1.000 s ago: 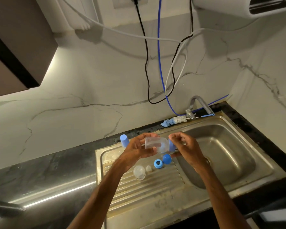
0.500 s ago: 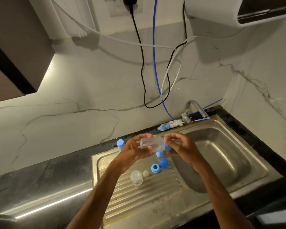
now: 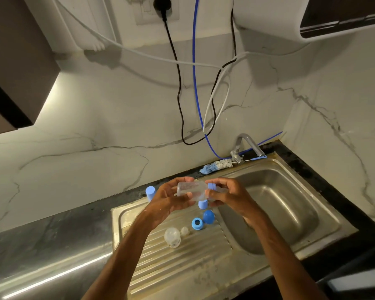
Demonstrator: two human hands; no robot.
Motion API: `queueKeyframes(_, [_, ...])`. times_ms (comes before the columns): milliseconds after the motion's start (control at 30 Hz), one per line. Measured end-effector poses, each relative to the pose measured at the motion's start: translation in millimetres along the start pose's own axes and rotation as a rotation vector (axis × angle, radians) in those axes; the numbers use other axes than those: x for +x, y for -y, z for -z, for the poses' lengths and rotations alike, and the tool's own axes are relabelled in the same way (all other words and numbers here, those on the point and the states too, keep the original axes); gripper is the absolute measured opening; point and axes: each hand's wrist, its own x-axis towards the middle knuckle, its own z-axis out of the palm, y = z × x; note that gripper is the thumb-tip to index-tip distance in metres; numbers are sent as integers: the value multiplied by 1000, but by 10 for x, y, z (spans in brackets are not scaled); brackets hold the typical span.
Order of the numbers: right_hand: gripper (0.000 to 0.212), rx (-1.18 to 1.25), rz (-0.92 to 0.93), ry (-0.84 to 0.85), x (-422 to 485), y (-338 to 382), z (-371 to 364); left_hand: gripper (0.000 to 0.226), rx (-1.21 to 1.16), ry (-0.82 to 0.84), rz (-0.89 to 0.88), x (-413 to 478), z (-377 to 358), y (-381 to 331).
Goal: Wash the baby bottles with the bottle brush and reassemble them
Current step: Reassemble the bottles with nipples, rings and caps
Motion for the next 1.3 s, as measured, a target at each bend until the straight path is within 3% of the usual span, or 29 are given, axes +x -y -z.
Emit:
queueKeyframes(167, [47, -25, -52, -26, -29, 69, -50, 52, 15, 30, -6, -21, 56, -29])
queueKeyframes(433, [27, 75, 6, 21, 36, -23, -38, 53, 15, -21, -19, -40, 105, -13])
queueKeyframes(567, [33, 140, -40, -40, 61, -83, -125, 52, 113, -24, -71, -41, 121, -16])
queueKeyframes(833, [54, 329, -237, 7, 132, -220, -134, 51, 388, 3, -238, -28, 197, 13])
queueKeyframes(933, [47, 349, -246, 59, 185, -239, -87, 54, 524, 14, -249, 48, 282, 10])
queueKeyframes(1133, [41, 81, -155, 64, 391, -233, -101, 85, 1256, 56, -107, 313, 238, -110])
queueKeyframes(1233, [38, -3, -73, 77, 543, -121, -125, 79, 1328, -10, -123, 506, 117, 15])
queueKeyframes(1300, [40, -5, -85, 42, 681, -129, -80, 68, 1248, -100, -53, 624, 164, 105])
